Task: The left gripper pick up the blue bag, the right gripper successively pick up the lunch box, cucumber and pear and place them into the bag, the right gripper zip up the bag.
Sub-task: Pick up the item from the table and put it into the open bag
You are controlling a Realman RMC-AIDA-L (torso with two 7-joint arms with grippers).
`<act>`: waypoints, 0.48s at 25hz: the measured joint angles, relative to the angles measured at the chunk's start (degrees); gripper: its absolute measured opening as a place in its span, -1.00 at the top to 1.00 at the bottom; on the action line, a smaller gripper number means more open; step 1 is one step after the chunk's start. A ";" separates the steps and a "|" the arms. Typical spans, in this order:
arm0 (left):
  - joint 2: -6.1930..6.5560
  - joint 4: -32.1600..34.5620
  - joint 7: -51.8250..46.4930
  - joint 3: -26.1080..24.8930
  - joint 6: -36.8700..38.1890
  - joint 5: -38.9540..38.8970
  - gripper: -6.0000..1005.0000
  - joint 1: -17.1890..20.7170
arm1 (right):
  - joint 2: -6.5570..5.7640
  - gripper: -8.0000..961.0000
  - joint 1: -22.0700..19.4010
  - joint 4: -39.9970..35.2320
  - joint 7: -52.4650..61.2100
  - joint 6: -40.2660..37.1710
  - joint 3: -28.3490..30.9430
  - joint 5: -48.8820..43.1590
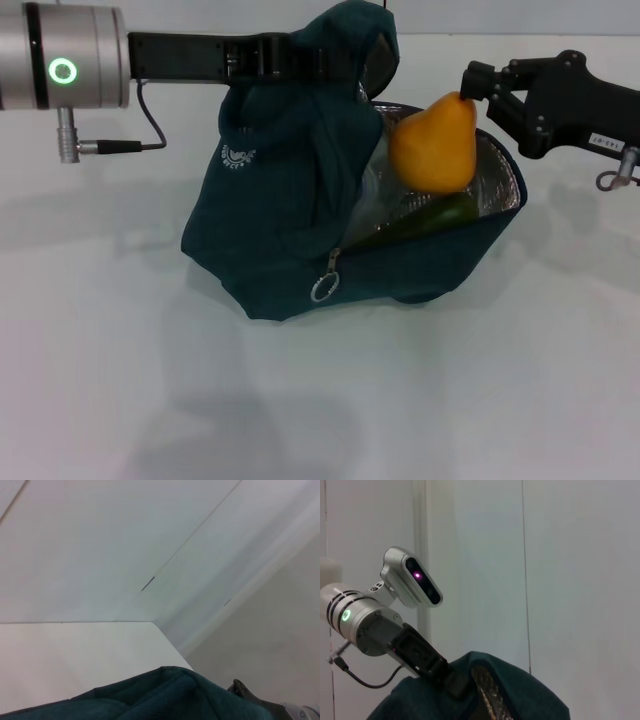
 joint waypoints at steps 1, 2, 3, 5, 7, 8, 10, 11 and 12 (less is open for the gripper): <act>0.06 -0.08 0.00 0.00 0.00 -0.01 0.91 -0.02 | 0.01 0.91 0.05 0.02 0.02 0.02 -0.19 0.00; 0.12 -0.12 0.00 0.00 0.00 -0.02 0.91 -0.05 | 0.02 0.91 0.10 0.03 0.05 0.03 -0.46 -0.02; 0.16 -0.13 0.00 0.00 0.00 -0.03 0.91 -0.09 | 0.04 0.91 0.13 0.03 0.06 0.02 -0.74 -0.02; 0.22 -0.15 0.00 0.00 0.00 -0.03 0.91 -0.19 | 0.10 0.91 0.17 -0.10 0.07 -0.21 -1.11 -0.04; 0.22 -0.17 0.00 0.00 0.04 -0.06 0.91 -0.35 | 0.12 0.91 0.11 -0.70 0.05 -1.27 -1.12 0.14; 0.23 -0.18 0.00 0.00 0.09 -0.07 0.91 -0.47 | 0.10 0.91 0.07 -1.08 0.04 -1.98 -0.99 0.41; 0.23 -0.18 0.00 0.00 0.22 -0.10 0.91 -0.65 | 0.06 0.91 -0.02 -2.10 0.06 -3.84 -0.77 1.17; 0.23 -0.17 0.00 0.02 0.26 -0.12 0.91 -0.69 | 0.01 0.91 -0.12 -2.85 0.11 -4.90 -0.76 1.68; 0.20 -0.15 0.00 0.04 0.29 -0.14 0.91 -0.71 | 0.00 0.91 -0.22 -3.55 0.23 -5.75 -0.75 2.02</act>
